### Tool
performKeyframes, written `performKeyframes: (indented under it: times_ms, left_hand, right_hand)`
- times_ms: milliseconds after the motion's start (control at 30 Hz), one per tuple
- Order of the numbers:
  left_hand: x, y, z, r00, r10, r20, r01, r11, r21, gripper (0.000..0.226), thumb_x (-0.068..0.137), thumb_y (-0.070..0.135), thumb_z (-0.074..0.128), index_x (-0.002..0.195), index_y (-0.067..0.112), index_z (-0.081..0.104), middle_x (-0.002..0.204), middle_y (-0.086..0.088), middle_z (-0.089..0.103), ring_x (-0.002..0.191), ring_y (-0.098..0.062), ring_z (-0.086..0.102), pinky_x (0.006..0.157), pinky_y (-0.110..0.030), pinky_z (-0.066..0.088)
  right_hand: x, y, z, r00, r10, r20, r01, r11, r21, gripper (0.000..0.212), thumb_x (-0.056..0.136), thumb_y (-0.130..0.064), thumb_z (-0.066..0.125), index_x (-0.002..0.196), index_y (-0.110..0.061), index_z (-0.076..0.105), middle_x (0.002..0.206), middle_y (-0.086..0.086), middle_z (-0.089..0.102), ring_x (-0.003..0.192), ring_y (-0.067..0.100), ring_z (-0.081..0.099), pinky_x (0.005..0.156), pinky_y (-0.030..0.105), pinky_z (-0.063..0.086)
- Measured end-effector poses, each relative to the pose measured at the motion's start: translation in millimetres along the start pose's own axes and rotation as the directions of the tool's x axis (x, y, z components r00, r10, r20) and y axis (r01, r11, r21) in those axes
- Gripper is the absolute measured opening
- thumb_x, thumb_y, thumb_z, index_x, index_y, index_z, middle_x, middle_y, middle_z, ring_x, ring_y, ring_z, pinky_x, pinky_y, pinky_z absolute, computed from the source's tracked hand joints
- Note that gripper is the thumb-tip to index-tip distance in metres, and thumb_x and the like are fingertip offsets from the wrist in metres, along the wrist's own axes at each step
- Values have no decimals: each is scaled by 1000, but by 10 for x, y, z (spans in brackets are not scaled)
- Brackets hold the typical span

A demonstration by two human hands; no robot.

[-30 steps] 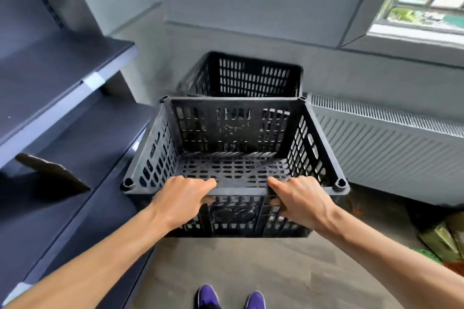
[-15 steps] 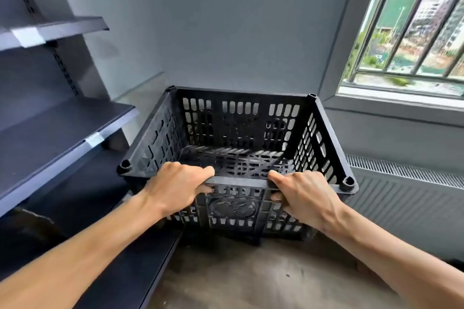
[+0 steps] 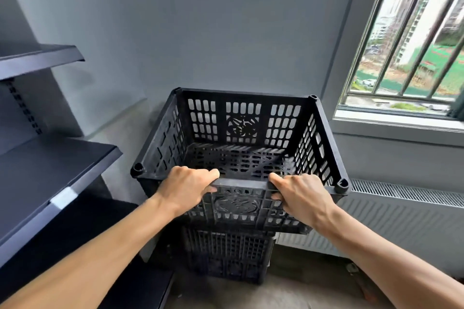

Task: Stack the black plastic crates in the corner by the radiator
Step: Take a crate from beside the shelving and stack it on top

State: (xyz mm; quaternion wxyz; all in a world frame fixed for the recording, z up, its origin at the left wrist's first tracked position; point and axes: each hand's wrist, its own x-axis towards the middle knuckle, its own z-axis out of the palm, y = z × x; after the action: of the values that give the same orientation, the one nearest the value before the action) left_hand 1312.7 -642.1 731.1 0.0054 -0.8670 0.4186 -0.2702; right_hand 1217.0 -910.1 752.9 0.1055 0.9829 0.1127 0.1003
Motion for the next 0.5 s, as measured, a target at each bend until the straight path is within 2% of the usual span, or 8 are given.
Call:
performKeyframes:
  times_ms: [300, 400, 500]
  left_hand:
    - [346, -833, 455, 997, 73, -22, -75, 994, -80, 29, 77, 36, 79, 94, 18, 64, 56, 6, 57, 43, -14, 59, 39, -25, 40]
    - [481, -981, 581, 996, 88, -13, -89, 992, -94, 29, 78, 37, 79, 93, 18, 63, 55, 6, 56, 43, -14, 59, 39, -25, 41]
    - [619, -1076, 731, 996, 89, 4, -88, 990, -114, 30, 78, 38, 78, 93, 18, 63, 54, 6, 56, 43, -14, 58, 39, -26, 41]
  right_hand:
    - [782, -178, 119, 991, 116, 66, -115, 993, -16, 36, 94, -24, 56, 127, -14, 43, 89, 1, 70, 68, 21, 67, 61, 36, 56]
    - [958, -138, 160, 990, 126, 69, -125, 992, -20, 37, 97, -26, 53, 130, -15, 41, 92, 3, 70, 71, 21, 68, 64, 37, 57]
    - [1128, -40, 229, 987, 138, 79, -135, 990, -40, 42, 95, -16, 49, 135, -14, 38, 92, 5, 70, 72, 23, 67, 64, 36, 56]
